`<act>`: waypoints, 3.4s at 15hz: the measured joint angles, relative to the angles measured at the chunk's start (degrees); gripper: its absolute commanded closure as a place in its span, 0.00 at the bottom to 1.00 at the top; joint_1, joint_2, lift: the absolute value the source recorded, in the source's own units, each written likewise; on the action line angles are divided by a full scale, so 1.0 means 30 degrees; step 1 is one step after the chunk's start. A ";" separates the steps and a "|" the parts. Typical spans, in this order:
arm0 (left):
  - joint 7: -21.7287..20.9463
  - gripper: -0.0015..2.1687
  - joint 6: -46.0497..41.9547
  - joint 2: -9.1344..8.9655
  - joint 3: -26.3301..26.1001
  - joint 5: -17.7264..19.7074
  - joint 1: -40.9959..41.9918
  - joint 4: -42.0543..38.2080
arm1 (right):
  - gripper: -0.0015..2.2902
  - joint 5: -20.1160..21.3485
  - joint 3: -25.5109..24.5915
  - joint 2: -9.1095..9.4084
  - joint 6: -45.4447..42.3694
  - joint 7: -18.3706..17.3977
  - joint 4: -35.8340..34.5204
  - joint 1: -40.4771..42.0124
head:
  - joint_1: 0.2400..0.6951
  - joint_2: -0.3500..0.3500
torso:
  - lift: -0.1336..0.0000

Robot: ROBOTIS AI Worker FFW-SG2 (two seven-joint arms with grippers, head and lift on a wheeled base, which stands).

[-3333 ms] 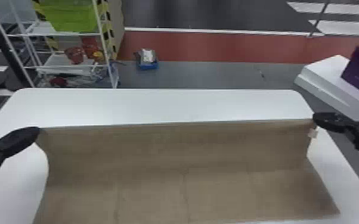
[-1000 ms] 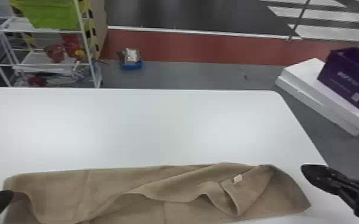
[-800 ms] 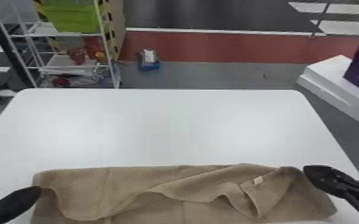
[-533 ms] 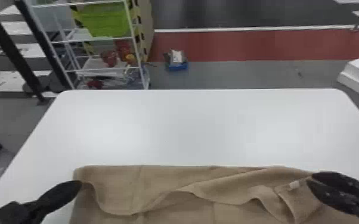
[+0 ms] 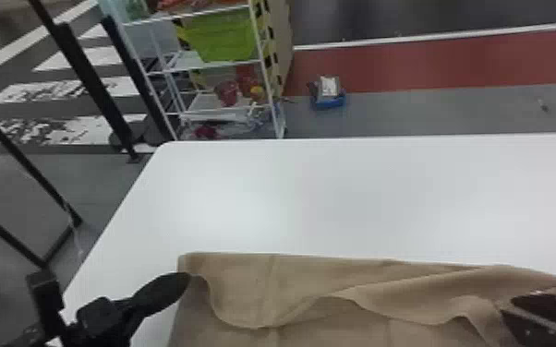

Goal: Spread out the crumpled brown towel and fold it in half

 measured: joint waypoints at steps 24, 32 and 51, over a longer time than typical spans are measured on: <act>-0.0229 0.67 0.0485 -0.0068 0.0318 0.0208 -0.0055 -0.0777 | 0.65 -0.0889 -0.2260 -0.1046 0.4467 0.0295 -0.0261 -0.2155 | 1.00 0.72 | 0.07; -0.0229 0.67 0.1393 -0.0068 0.0526 0.1321 0.0055 -0.2349 | 0.65 -0.5205 -0.7539 -0.0023 0.0737 -0.1514 -0.0071 -0.1205 | 1.00 0.50 | 0.07; 0.0174 0.67 0.1872 -0.0068 0.0090 0.1960 -0.1772 -0.2104 | 0.64 -0.5189 -0.5653 0.1717 -0.1342 -0.9006 0.0996 -0.2130 | 1.00 0.45 | 0.07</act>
